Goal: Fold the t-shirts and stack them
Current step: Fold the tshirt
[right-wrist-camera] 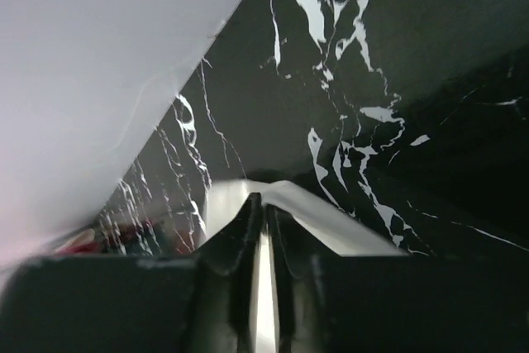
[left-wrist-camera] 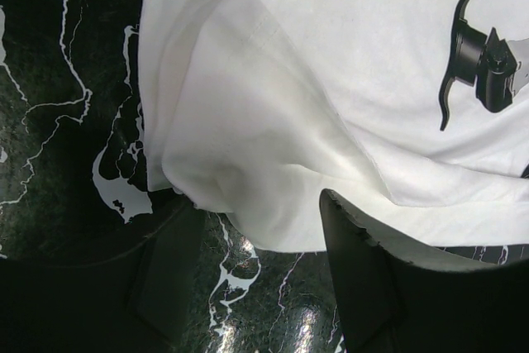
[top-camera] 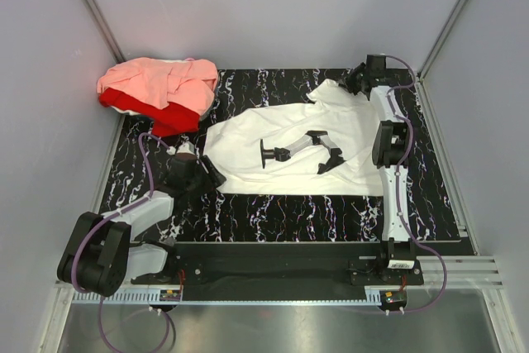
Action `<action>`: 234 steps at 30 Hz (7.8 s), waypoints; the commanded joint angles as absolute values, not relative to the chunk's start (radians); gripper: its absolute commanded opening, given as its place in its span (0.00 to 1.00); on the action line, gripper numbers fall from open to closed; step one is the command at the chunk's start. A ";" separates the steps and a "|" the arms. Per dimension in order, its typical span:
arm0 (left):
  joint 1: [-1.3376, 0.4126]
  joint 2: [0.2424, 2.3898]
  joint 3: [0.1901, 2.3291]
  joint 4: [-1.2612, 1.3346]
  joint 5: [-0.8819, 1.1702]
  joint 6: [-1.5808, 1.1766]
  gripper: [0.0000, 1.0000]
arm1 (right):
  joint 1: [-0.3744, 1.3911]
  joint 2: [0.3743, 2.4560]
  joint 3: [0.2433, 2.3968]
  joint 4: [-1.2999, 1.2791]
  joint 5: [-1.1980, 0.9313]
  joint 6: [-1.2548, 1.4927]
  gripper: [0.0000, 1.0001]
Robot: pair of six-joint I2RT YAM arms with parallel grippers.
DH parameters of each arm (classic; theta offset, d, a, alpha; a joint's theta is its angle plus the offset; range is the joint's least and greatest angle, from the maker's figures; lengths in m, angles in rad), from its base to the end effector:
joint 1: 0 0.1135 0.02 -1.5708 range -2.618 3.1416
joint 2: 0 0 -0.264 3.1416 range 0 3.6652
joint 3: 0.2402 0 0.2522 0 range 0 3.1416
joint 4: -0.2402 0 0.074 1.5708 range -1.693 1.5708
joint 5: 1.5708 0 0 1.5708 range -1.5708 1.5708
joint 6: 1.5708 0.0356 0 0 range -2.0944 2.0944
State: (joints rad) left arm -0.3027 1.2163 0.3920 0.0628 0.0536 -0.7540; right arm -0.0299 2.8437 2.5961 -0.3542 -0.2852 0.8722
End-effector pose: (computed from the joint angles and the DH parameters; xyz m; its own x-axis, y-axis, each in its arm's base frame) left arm 0.2076 -0.0668 0.1464 -0.7092 -0.4946 -0.5023 -0.2069 0.8272 -0.5224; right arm 0.6138 -0.0083 0.1279 -0.5195 0.7507 -0.4082 0.3027 0.6084 0.7337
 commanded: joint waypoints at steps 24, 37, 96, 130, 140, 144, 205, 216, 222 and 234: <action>-0.305 1.233 0.422 0.025 0.032 -0.752 0.62 | -0.147 1.774 1.409 -0.281 -0.227 0.621 0.00; -0.342 1.212 0.885 -0.337 -0.136 -0.595 0.63 | -0.411 1.517 1.183 -0.439 -0.187 0.492 0.00; -0.281 2.344 1.915 -0.500 0.123 -0.379 0.00 | -0.436 1.585 1.097 -0.353 -0.408 0.577 0.00; -0.203 2.298 1.773 -0.411 0.291 -0.371 0.25 | -0.436 1.605 1.104 -0.354 -0.426 0.575 0.00; -0.189 2.211 1.809 -0.405 0.285 -0.414 0.00 | -0.397 1.658 1.244 -0.367 -0.482 0.618 0.00; -0.166 2.055 1.737 -0.336 0.212 -0.452 0.00 | -0.364 1.693 1.437 -0.451 -0.509 0.617 0.00; -0.268 2.100 1.618 -0.414 -0.069 -0.554 0.55 | -0.379 1.396 0.943 -0.388 -0.298 0.588 0.00; -0.288 2.148 1.669 -0.422 -0.071 -0.542 0.53 | -0.379 1.413 0.934 -0.373 -0.307 0.586 0.00; -0.298 2.174 1.704 -0.425 -0.071 -0.529 0.44 | -0.379 1.417 0.923 -0.365 -0.307 0.586 0.00; -0.310 2.154 1.759 -0.445 -0.072 -0.502 0.00 | -0.379 1.434 0.933 -0.359 -0.310 0.591 0.00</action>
